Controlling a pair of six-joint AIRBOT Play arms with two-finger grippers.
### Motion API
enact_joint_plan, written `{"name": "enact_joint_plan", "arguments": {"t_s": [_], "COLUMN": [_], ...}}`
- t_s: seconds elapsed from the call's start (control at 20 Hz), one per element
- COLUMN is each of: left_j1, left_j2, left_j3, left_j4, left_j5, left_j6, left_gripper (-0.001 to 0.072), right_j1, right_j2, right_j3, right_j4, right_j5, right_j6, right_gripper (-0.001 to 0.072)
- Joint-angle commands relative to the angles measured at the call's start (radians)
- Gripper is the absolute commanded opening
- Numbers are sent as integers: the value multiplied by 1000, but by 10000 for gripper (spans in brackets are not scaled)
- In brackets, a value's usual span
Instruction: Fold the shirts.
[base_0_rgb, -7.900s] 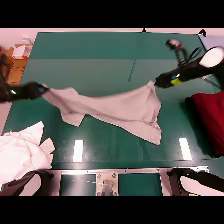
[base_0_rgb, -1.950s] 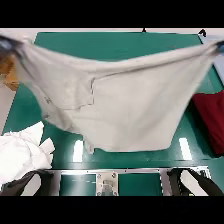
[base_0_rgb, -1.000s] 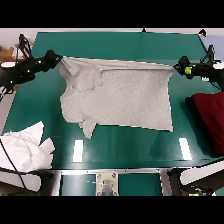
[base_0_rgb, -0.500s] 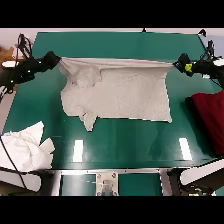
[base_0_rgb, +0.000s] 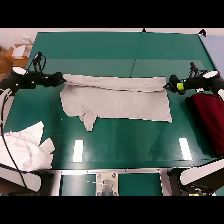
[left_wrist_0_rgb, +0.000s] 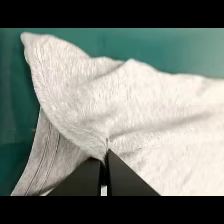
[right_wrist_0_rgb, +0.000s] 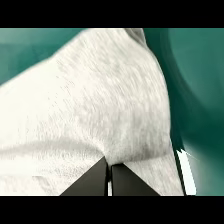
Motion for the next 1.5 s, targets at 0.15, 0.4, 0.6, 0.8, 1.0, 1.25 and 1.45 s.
{"name": "enact_joint_plan", "arguments": {"t_s": [0.15,0.4,0.6,0.8,1.0,1.25,1.45], "left_j1": [0,23,118,146,146,127,-91], "left_j2": [-4,5,8,139,408,591,579], "left_j3": [-6,29,80,-119,-486,-836,-914], "left_j4": [50,51,58,162,175,-7,-237], "left_j5": [-71,-228,-510,-603,-465,-242,23], "left_j6": [-35,-100,-219,-250,-249,-204,-134], "left_gripper": [21,572,571,571,571,571,569], "right_j1": [1,-42,-108,-174,-255,-262,-195], "right_j2": [1,25,143,389,653,768,767], "right_j3": [-32,8,-51,-341,-665,-878,-954], "right_j4": [-6,-4,-29,-90,-89,-58,23], "right_j5": [38,213,327,286,189,100,-16], "right_j6": [3,3,2,-34,-19,-14,-43], "right_gripper": [149,288,287,281,282,294,293]}}
